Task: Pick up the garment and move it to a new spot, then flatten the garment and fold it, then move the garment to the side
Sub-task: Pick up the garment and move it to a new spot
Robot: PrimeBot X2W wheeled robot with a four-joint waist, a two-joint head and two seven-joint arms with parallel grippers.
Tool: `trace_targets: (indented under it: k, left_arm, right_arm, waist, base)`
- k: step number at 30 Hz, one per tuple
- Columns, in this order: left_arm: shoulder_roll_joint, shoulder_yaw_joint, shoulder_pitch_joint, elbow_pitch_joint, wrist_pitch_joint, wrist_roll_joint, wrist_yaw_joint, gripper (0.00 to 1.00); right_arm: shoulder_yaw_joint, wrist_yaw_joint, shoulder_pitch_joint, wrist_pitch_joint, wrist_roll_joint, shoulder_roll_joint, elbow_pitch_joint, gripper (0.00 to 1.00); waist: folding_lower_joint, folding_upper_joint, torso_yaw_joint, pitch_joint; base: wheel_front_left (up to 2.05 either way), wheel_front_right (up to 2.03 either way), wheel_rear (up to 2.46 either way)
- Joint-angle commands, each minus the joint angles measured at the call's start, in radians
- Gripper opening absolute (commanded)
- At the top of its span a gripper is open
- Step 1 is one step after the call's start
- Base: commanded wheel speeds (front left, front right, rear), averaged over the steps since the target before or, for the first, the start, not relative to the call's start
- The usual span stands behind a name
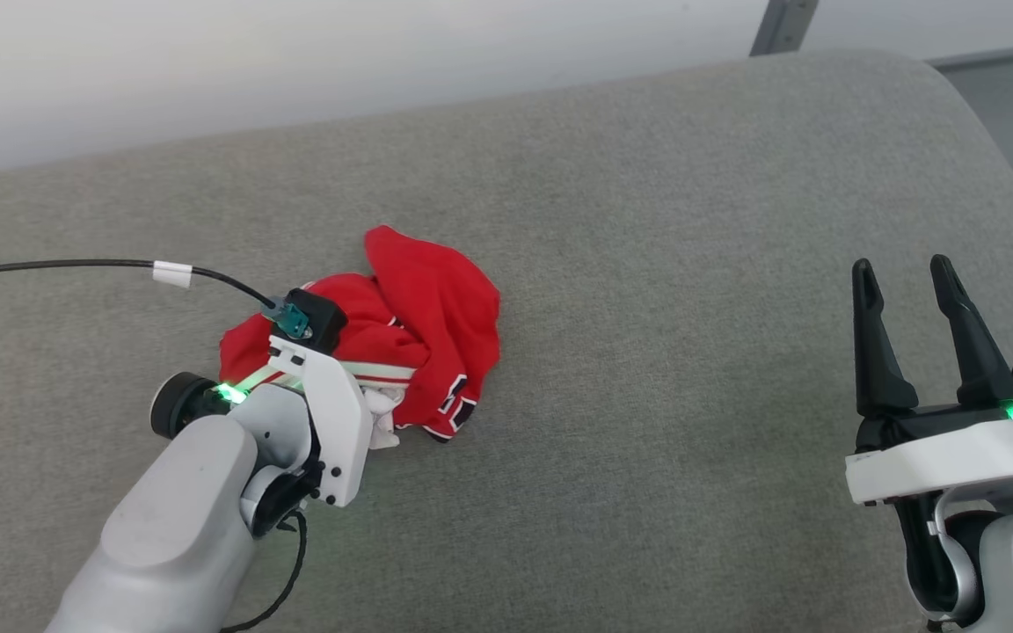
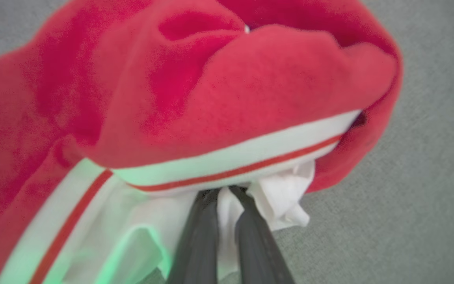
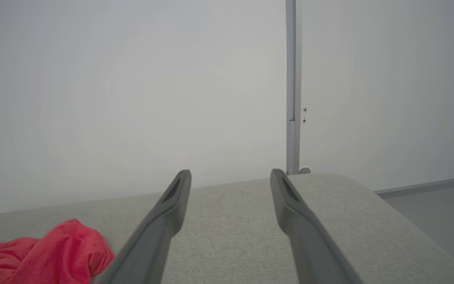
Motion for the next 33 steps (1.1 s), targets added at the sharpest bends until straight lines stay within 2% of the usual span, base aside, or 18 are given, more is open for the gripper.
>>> trace_targets:
  k: [1, 4, 11, 15, 20, 33]
  left_arm:
    - [-0.001, 0.0, -0.007, 0.009, -0.028, -0.018, -0.001, 1.0]
    - [0.004, 0.004, -0.011, -0.007, -0.079, -0.03, -0.005, 1.0]
    - [0.055, 0.04, 0.049, -0.099, -0.24, -0.052, -0.007, 1.0]
    - [0.09, 0.106, 0.116, -0.168, -0.381, -0.067, 0.028, 1.0]
    - [0.108, 0.151, 0.206, -0.228, -0.515, -0.072, 0.06, 1.0]
    - [0.138, 0.238, 0.404, -0.334, -0.723, -0.072, 0.137, 1.0]
  right_arm:
    - [0.0, 0.0, 0.002, -0.003, 0.002, -0.006, 0.004, 1.0]
    - [-0.002, 0.0, 0.015, -0.004, -0.001, -0.011, 0.002, 1.0]
    - [-0.003, 0.0, 0.048, -0.002, -0.003, -0.02, 0.0, 1.0]
    - [-0.006, 0.0, 0.069, -0.004, -0.011, -0.023, 0.003, 1.0]
    - [-0.012, 0.0, 0.091, -0.005, -0.023, -0.024, 0.006, 1.0]
    - [-0.037, 0.0, 0.124, -0.017, -0.037, -0.023, 0.008, 1.0]
  waist:
    - [0.0, -0.0001, 0.012, -0.013]
    - [0.0, -0.0001, 0.03, -0.033]
    - [0.0, -0.0001, 0.076, -0.09]
    - [0.0, -0.0001, 0.104, -0.127]
    - [0.0, -0.0001, 0.128, -0.159]
    - [0.0, -0.0001, 0.175, -0.189]
  base:
    - [0.0, 0.0, 0.0]
    - [0.0, 0.0, 0.0]
    - [0.0, 0.0, 0.0]
    - [0.0, 0.0, 0.0]
    - [0.0, 0.0, 0.0]
    - [0.0, 0.0, 0.0]
